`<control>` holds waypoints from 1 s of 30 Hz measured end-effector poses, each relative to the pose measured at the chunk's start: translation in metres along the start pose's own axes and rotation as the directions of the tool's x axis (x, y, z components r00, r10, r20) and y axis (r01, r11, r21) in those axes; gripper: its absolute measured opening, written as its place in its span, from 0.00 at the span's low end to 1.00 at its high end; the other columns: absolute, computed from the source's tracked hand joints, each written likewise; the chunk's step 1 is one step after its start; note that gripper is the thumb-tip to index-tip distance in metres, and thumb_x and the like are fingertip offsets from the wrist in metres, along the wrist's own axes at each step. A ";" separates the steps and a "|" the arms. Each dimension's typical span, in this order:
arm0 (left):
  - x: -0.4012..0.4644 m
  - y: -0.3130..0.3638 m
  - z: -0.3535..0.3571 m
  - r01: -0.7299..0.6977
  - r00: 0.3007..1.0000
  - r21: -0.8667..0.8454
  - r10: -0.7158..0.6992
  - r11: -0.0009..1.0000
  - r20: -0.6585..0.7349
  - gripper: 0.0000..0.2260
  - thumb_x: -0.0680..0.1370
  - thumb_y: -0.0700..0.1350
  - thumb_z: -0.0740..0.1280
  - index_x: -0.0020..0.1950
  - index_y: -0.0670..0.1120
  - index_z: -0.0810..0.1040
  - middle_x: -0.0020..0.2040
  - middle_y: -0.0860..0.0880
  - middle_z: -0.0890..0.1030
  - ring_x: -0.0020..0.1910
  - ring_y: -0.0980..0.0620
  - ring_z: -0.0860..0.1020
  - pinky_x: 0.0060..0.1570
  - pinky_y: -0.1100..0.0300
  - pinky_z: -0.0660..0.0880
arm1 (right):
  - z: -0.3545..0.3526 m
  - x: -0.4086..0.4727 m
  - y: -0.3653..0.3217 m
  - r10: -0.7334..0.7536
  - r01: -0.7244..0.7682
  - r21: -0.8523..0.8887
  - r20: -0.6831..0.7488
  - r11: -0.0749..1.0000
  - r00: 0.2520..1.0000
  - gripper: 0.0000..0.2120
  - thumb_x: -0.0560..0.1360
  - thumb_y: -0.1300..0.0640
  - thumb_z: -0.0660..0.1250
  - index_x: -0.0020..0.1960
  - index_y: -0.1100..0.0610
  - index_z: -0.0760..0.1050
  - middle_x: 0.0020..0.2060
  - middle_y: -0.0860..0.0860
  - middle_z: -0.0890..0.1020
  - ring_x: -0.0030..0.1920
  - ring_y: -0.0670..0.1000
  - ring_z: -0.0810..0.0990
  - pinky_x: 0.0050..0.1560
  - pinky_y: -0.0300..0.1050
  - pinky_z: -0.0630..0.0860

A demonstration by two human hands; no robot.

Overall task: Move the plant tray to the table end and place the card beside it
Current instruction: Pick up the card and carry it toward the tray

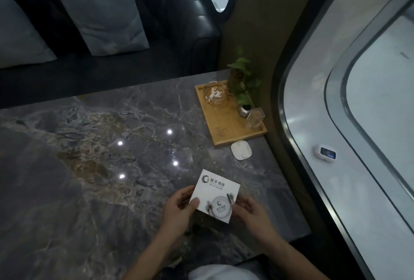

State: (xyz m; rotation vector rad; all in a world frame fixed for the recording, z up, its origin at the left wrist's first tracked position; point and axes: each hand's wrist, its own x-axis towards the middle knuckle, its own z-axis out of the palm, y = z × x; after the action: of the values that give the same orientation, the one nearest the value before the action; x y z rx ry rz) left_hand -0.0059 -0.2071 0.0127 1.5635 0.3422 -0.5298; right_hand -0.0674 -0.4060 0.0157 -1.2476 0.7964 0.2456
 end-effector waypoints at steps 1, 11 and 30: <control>0.001 0.002 0.003 -0.002 1.000 0.006 0.002 1.000 0.001 0.14 0.75 0.34 0.70 0.56 0.49 0.81 0.54 0.49 0.84 0.55 0.52 0.82 0.50 0.59 0.80 | -0.002 0.000 -0.001 0.010 -0.010 0.003 -0.001 1.000 1.000 0.15 0.73 0.68 0.70 0.59 0.63 0.75 0.51 0.60 0.85 0.49 0.55 0.85 0.42 0.45 0.81; 0.025 0.016 0.063 0.018 0.999 0.084 -0.021 0.996 0.033 0.06 0.77 0.39 0.70 0.52 0.47 0.79 0.51 0.48 0.84 0.52 0.49 0.82 0.51 0.54 0.79 | -0.052 0.009 -0.017 0.046 -0.043 0.043 -0.066 0.998 0.997 0.13 0.75 0.68 0.68 0.58 0.64 0.73 0.47 0.59 0.84 0.41 0.51 0.84 0.40 0.45 0.80; 0.078 0.035 0.155 -0.106 0.964 0.447 -0.019 0.888 0.267 0.16 0.77 0.41 0.68 0.63 0.55 0.77 0.59 0.54 0.81 0.58 0.57 0.78 0.61 0.53 0.76 | -0.100 0.030 -0.039 0.125 -0.086 0.333 -0.098 0.939 0.987 0.07 0.74 0.72 0.66 0.51 0.69 0.76 0.49 0.65 0.84 0.46 0.60 0.82 0.40 0.42 0.82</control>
State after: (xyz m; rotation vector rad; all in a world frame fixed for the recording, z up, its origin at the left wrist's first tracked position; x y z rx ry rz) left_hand 0.0596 -0.3718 0.0008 1.9208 -0.0327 -0.8177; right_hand -0.0638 -0.5177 0.0156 -0.9114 0.9661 0.1194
